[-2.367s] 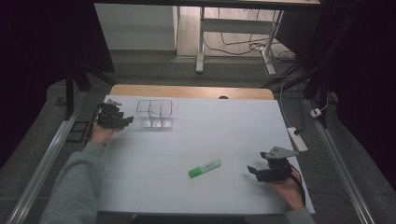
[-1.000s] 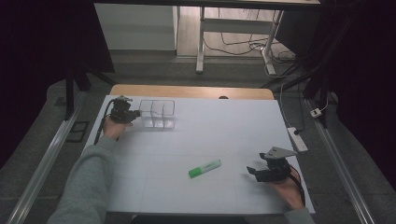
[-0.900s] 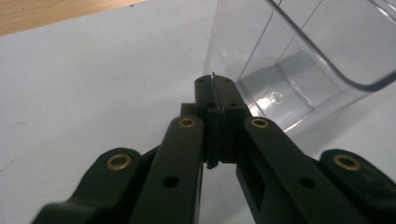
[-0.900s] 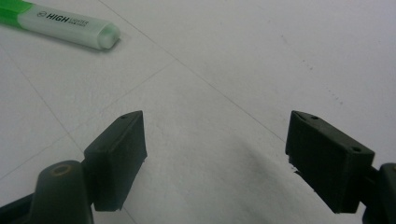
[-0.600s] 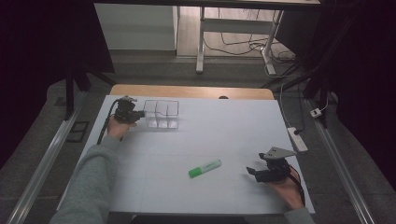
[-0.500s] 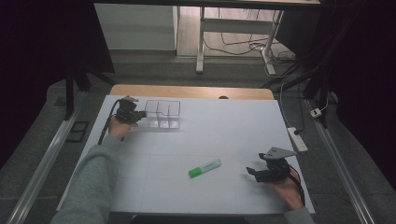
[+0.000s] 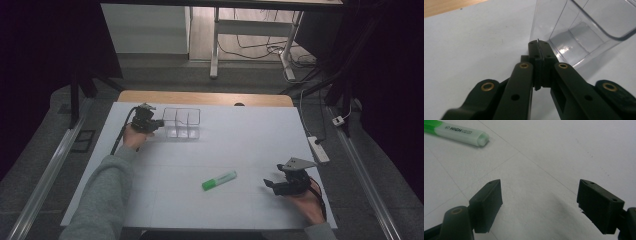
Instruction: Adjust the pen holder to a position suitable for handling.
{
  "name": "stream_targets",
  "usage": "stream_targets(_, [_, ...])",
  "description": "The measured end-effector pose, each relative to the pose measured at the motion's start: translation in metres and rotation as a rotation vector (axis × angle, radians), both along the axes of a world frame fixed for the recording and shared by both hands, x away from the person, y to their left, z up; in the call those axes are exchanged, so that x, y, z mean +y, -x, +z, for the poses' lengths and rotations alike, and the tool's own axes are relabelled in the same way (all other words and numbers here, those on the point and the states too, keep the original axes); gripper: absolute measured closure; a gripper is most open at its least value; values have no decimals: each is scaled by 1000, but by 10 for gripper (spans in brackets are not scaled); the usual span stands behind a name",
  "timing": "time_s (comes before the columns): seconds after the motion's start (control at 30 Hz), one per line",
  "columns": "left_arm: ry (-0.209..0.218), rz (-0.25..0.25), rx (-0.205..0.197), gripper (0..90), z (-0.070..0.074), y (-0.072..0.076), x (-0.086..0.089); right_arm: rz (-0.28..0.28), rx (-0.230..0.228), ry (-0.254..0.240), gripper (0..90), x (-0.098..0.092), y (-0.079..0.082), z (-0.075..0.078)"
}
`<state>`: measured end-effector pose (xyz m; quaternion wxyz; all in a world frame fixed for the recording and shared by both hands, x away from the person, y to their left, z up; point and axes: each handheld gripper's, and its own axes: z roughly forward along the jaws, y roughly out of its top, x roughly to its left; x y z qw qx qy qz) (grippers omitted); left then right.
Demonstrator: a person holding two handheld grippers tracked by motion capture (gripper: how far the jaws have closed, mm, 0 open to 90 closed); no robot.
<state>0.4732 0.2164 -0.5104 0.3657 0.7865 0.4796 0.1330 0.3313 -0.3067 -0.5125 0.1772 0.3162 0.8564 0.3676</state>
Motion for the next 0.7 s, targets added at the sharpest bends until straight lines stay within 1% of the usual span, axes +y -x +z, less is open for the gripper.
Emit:
stream_targets(0.2, [-5,-16,0,890,1,-2,-10,2,2,3,197,1,0,0])
stream_targets(0.27, [0,-27,3,890,1,-3,-17,2,3,4,197,0,0,-1])
stream_targets(0.3, [0,-27,3,890,1,-3,-17,1,1,4,197,1,0,-1])
stream_targets(0.33, [-1,-35,1,890,2,-3,-21,2,1,4,197,1,0,-1])
stream_targets(0.37, [-1,-35,1,890,2,-3,-21,1,2,4,197,1,0,-1])
stream_targets(0.4, [1,-40,-1,890,2,-4,-25,2,2,5,197,1,0,-1])
stream_targets(0.53, [-2,-48,-4,890,3,-5,-33,0,3,4,198,1,0,-1])
stream_targets(0.7, [3,-49,0,890,5,-8,-38,1,2,2,200,0,0,-1])
